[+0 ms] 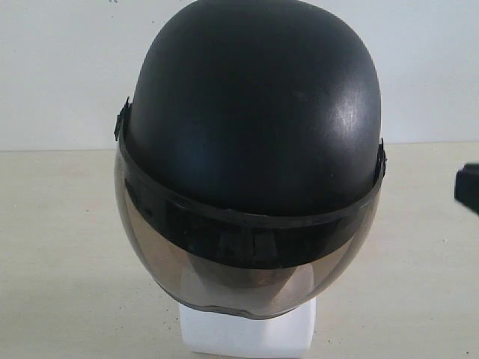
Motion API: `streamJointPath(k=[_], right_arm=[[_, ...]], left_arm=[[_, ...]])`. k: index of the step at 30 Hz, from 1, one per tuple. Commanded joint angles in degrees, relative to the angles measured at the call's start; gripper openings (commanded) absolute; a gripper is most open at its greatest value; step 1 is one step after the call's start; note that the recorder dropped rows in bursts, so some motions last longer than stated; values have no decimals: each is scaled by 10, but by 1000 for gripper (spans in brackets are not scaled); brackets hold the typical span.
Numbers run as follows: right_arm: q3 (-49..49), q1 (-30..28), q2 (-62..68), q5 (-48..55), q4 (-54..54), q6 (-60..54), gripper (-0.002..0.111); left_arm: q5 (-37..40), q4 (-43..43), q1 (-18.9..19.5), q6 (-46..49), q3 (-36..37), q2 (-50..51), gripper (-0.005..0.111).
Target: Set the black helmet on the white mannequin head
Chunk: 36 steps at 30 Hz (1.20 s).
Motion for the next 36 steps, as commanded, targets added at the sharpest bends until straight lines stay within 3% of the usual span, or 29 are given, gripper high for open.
streamJointPath(k=[1, 22, 30, 36], right_arm=[[43, 0, -3, -30, 0, 5, 0], [43, -13, -58, -11, -8, 3, 0], [85, -204, -133, -27, 3, 18, 0], [147, -302, -186, -32, 3, 36, 0]], left_arm=[[24, -5, 2, 6, 18, -4, 4], [21, -5, 2, 6, 17, -4, 4], [21, -5, 2, 6, 17, -4, 4], [21, -5, 2, 6, 17, -4, 4]])
